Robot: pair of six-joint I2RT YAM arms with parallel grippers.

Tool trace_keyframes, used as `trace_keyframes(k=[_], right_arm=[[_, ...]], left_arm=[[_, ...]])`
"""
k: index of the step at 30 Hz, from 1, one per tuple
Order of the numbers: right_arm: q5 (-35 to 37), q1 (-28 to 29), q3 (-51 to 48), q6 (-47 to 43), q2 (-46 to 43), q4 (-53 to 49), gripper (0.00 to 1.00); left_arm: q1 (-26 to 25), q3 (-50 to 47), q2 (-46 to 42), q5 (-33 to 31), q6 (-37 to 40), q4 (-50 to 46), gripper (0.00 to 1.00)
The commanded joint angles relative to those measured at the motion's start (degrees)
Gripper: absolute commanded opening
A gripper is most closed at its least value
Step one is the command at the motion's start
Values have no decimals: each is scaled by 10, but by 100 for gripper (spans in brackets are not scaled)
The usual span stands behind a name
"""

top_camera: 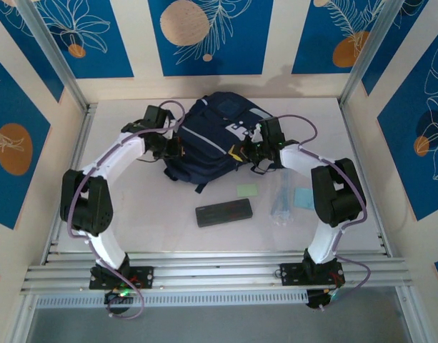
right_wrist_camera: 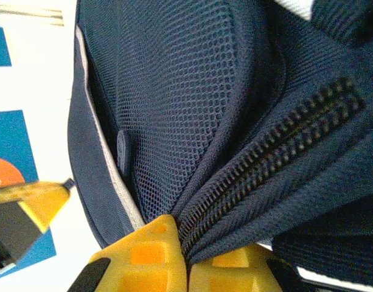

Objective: Pack the student bag
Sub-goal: Unzip the student bag at the top-center of the table.

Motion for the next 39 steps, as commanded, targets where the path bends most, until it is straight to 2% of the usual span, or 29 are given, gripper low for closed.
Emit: trace_keyframes(k=[1, 3, 5, 9, 13, 17, 18, 21, 22, 25, 26, 27, 34, 39], right_arm=[[-34, -25, 43, -142, -11, -60, 0], [-35, -34, 84, -222, 7, -127, 0], [-18, -42, 120, -305, 22, -188, 0], [38, -63, 165, -428, 47, -247, 0], [86, -100, 221, -445, 85, -255, 0], [113, -126, 320, -369, 132, -305, 1], [121, -127, 333, -339, 134, -314, 8], [126, -126, 317, -245, 104, -313, 43], [126, -124, 295, -217, 83, -308, 54], [135, -119, 192, -153, -5, -263, 77], [136, -119, 158, -135, -33, -249, 90], [136, -120, 124, -118, -64, -242, 95], [73, -108, -76, 13, -217, -159, 98], [61, -69, -201, 139, -262, -25, 98]], left_arm=[[14, 34, 20, -62, 41, -8, 0], [22, 42, 35, -98, 65, -18, 0], [32, 51, 49, -90, 77, -37, 0], [21, 18, 25, -3, 86, -32, 0], [-22, -31, -12, 98, 76, -13, 0], [-93, -46, -24, 168, 31, 30, 0], [-111, -42, -22, 182, 15, 47, 0], [-149, -18, -6, 204, -31, 99, 0], [-157, -3, 3, 200, -39, 109, 0], [-167, 49, 35, 175, -45, 113, 0], [-166, 62, 44, 168, -48, 114, 0], [-166, 76, 56, 159, -48, 112, 0], [-166, 123, 90, 148, -61, 124, 0], [-165, 114, 74, 151, -80, 139, 0]])
